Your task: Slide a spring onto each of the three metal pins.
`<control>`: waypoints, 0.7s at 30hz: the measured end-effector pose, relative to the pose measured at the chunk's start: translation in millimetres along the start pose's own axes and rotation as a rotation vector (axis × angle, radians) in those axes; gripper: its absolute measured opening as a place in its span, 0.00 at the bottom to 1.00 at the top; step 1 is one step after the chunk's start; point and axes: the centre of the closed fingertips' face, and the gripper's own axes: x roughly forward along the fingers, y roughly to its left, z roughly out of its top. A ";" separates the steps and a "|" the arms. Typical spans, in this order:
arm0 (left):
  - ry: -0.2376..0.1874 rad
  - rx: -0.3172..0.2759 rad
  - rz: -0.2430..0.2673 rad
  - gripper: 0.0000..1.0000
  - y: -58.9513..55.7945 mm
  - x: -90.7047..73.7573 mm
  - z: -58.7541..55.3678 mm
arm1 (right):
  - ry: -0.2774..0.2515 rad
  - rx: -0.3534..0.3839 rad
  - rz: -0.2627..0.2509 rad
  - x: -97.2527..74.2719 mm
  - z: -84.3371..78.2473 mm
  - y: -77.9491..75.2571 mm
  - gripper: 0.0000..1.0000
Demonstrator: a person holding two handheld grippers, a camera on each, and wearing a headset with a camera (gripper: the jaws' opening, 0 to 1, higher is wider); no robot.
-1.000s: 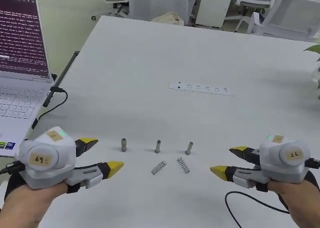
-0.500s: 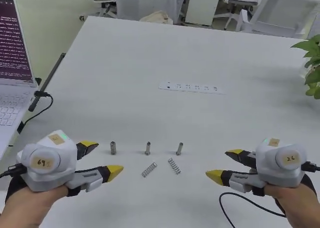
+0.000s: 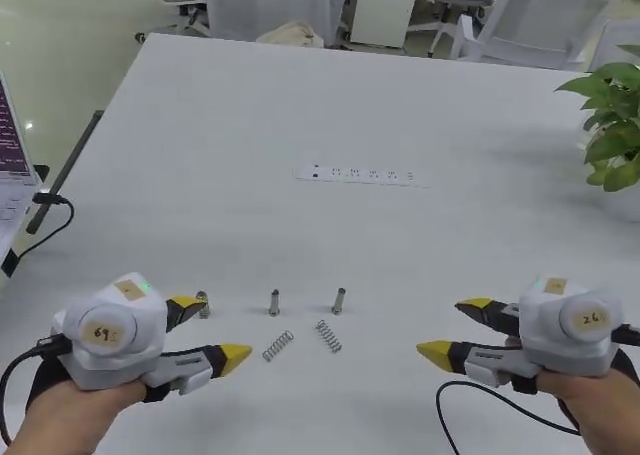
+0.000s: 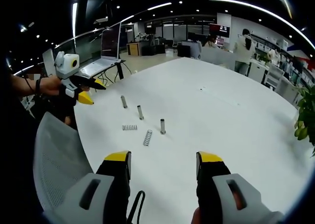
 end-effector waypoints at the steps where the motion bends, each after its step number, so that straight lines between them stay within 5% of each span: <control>1: 0.003 0.000 -0.003 0.47 -1.0 2.2 -0.5 | 0.002 -0.001 -0.001 -0.8 -0.6 -1.1 0.52; 21: 0.072 -0.029 -0.032 0.43 -9.4 64.5 -18.9 | 0.013 -0.006 0.006 -15.1 -11.8 -13.6 0.52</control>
